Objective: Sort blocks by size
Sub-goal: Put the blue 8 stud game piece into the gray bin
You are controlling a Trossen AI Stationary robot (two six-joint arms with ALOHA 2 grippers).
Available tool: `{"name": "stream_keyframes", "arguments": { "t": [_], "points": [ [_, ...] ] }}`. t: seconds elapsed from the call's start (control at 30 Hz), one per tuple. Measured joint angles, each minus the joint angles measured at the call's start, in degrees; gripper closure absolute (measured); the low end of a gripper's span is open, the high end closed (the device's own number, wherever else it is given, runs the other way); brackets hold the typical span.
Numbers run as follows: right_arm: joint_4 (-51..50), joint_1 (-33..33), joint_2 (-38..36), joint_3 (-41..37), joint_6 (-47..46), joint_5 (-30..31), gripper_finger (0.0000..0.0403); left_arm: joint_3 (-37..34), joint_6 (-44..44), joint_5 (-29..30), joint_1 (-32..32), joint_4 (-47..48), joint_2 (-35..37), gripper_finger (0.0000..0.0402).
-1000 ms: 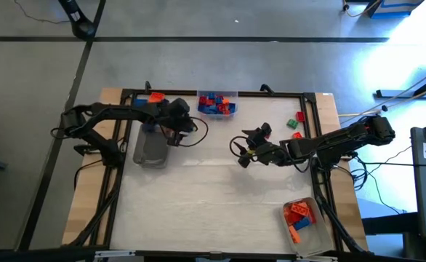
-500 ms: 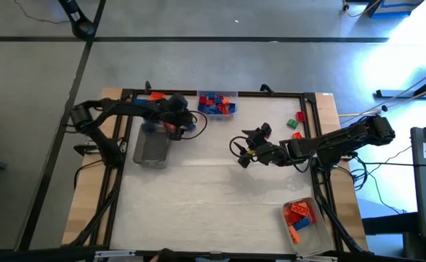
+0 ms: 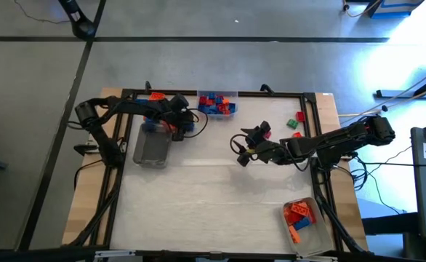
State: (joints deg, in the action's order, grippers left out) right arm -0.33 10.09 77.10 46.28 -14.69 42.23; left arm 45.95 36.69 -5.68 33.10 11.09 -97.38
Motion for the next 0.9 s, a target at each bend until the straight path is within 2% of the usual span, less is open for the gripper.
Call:
{"name": "stream_keyframes", "arguments": {
  "t": [0.17, 0.4, 0.47, 0.9],
  "points": [
    [0.26, -0.02, 0.00, 0.00, 0.02, -1.86, 0.0134, -0.04, -2.25, -0.12, -0.02, 1.08, 0.00, 0.0277],
    [0.00, 0.00, 0.00, 0.00, 0.22, -2.87, 0.0134, -0.32, -8.26, 0.39, -1.33, 3.32, 2.58, 0.0278],
    [-0.21, 0.00, 0.00, 0.00, 0.39, -2.85, 0.0134, -0.66, -9.55, -0.05, -2.37, 5.46, 4.83, 0.0278],
    [0.56, 0.02, -0.02, 0.00, 1.74, -2.87, 0.0134, -0.35, -15.59, -0.23, -11.92, 2.32, 21.59, 0.0275]
  ]
}}
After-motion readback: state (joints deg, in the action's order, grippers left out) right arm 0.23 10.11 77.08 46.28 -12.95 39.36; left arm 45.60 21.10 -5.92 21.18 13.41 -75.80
